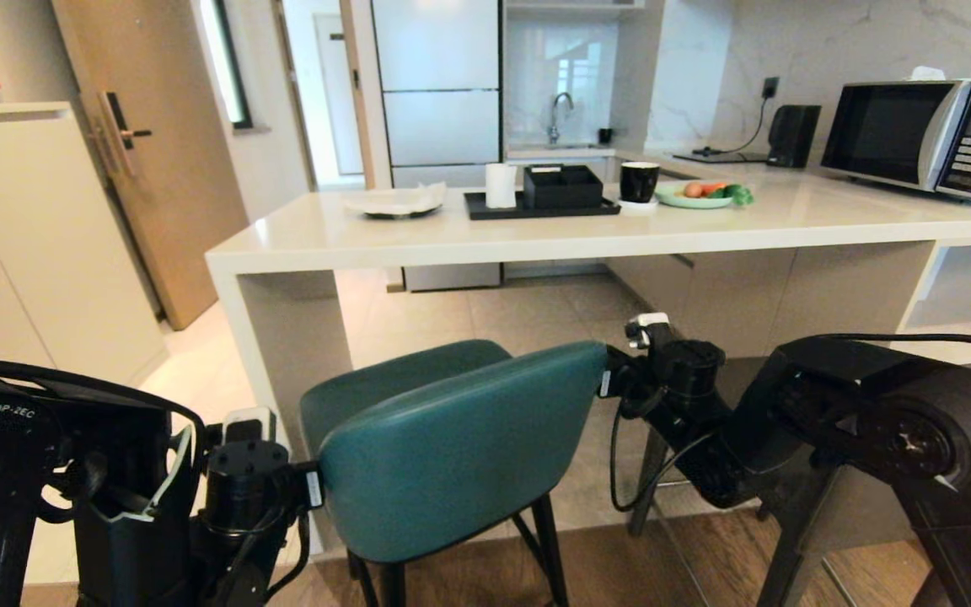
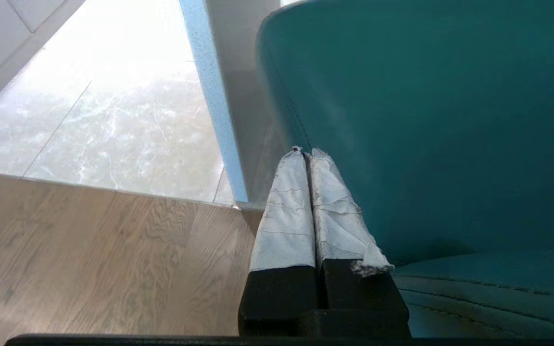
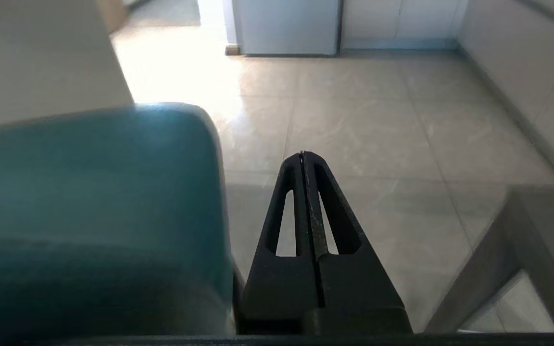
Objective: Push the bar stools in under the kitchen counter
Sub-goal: Push the blue chair back under the dining table
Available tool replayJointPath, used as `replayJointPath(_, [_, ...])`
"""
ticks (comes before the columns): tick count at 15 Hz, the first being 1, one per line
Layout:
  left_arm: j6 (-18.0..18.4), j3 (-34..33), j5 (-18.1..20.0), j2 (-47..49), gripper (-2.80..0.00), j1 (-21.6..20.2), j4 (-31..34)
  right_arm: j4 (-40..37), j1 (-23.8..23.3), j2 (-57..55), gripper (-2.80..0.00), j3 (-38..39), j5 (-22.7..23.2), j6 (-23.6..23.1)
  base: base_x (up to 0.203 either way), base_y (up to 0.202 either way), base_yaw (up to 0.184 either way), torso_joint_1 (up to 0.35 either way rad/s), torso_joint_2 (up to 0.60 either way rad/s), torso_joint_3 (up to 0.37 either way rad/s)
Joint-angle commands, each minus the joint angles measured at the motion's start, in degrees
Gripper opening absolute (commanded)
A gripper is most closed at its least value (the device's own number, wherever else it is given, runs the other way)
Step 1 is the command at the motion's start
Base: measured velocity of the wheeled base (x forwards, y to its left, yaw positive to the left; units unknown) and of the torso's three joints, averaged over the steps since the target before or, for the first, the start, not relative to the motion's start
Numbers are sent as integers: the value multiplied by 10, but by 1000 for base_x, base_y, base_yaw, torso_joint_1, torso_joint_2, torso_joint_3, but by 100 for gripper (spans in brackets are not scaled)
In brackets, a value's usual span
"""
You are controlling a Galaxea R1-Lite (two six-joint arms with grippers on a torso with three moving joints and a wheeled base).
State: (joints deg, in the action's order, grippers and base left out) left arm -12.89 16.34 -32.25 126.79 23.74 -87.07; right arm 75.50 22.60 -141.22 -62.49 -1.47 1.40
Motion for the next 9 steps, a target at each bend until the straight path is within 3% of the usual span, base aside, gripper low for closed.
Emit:
replayJointPath(1, [12, 22, 4, 15, -280, -20, -6, 26, 87, 40, -280, 45, 2, -1, 0, 0, 0, 0, 0, 0])
replayJointPath(5, [62, 78, 22, 39, -280, -52, -6, 33, 127, 71, -280, 66, 1, -2, 0, 0, 0, 0, 0, 0])
replayJointPath(9, [67, 118, 47, 64, -280, -90, -6, 33, 146, 71, -280, 74, 1, -2, 0, 0, 0, 0, 0, 0])
